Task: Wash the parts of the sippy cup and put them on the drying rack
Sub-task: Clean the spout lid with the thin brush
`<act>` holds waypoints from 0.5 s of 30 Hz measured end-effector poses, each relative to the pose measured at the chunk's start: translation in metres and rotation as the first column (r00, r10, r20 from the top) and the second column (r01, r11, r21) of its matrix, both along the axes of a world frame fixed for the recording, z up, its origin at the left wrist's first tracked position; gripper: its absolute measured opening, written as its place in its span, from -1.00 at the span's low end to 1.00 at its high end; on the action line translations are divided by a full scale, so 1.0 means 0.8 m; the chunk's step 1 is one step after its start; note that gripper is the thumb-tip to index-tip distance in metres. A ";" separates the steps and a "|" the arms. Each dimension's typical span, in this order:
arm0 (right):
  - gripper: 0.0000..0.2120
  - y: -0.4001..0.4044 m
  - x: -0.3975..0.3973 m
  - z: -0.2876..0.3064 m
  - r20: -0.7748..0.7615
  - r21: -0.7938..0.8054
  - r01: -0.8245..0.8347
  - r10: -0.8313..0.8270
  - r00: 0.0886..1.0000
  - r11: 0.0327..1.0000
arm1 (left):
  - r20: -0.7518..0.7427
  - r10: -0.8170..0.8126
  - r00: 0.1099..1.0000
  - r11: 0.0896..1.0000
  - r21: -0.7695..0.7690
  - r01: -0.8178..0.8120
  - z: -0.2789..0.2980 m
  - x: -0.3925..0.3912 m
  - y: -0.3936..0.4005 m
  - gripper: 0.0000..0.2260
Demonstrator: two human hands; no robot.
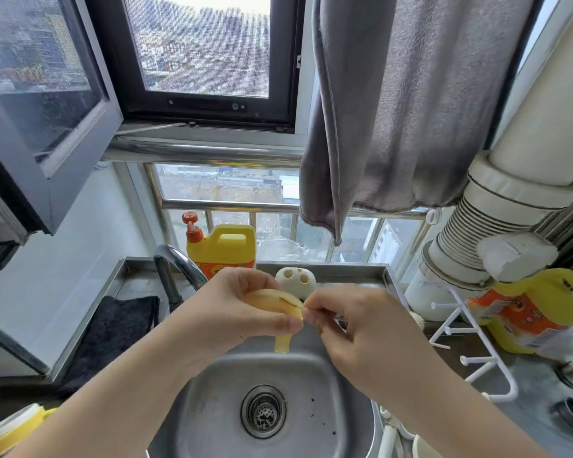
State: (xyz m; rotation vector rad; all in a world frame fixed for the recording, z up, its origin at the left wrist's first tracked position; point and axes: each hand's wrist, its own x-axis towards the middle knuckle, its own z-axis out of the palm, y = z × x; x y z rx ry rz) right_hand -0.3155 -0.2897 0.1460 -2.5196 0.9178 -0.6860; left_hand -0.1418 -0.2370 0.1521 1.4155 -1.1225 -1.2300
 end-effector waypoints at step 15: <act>-0.87 0.004 -0.011 0.012 0.269 0.110 -0.002 -0.027 0.963 0.994 | -0.771 -0.014 0.637 0.981 -0.134 -0.140 -0.012 -0.003 0.000 -0.53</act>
